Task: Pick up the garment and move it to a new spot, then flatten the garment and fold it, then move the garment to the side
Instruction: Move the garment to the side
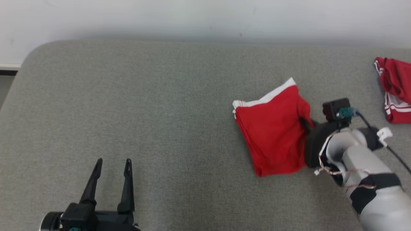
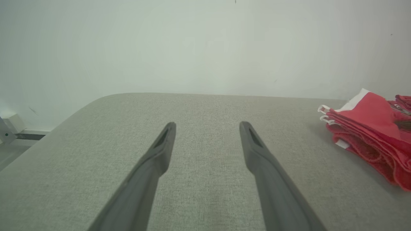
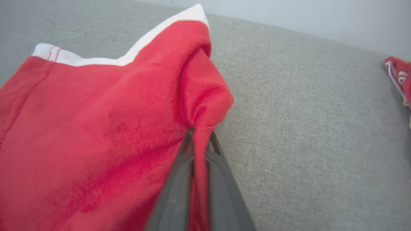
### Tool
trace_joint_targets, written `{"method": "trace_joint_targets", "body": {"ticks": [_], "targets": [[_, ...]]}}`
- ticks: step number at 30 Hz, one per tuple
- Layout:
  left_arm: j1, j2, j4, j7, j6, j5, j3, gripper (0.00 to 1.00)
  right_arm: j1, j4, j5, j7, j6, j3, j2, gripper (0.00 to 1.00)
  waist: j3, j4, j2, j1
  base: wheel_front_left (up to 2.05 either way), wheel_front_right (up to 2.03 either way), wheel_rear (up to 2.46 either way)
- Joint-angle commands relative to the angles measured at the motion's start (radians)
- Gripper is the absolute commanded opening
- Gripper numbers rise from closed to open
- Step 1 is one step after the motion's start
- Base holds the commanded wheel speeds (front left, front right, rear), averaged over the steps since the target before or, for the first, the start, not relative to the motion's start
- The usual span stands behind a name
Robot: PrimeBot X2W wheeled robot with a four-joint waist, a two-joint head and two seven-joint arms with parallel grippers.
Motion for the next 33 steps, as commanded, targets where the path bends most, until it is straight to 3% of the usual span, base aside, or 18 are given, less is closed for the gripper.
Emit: {"method": "trace_joint_targets", "body": {"ticks": [1,7,18,33], "targets": [[-0.026,-0.001,-0.018,-0.003,-0.001,0.009,0.0,1.0,-0.05,-0.021,0.016,0.011,-0.003,0.039,-0.03,0.0,0.067,-0.034,0.0,-0.0001,0.0,0.0,0.0],[-0.087,-0.001,-0.069,-0.003,0.0,0.029,-0.003,1.0,-0.184,-0.075,0.063,0.031,-0.003,0.133,-0.148,0.0,0.193,-0.084,0.0,-0.0001,0.0,0.0,0.0],[-0.112,0.018,-0.22,-0.003,0.022,0.068,0.053,1.0,-0.4,-0.123,0.149,0.026,-0.003,0.209,-0.332,0.0,0.358,-0.203,0.0,-0.0001,0.0,0.0,0.0],[-0.102,0.064,-0.375,-0.003,0.028,0.126,0.043,1.0,-0.554,-0.075,0.237,0.036,-0.003,0.324,-0.548,0.0,0.441,-0.303,0.0,-0.0001,0.0,0.0,0.0]]}}
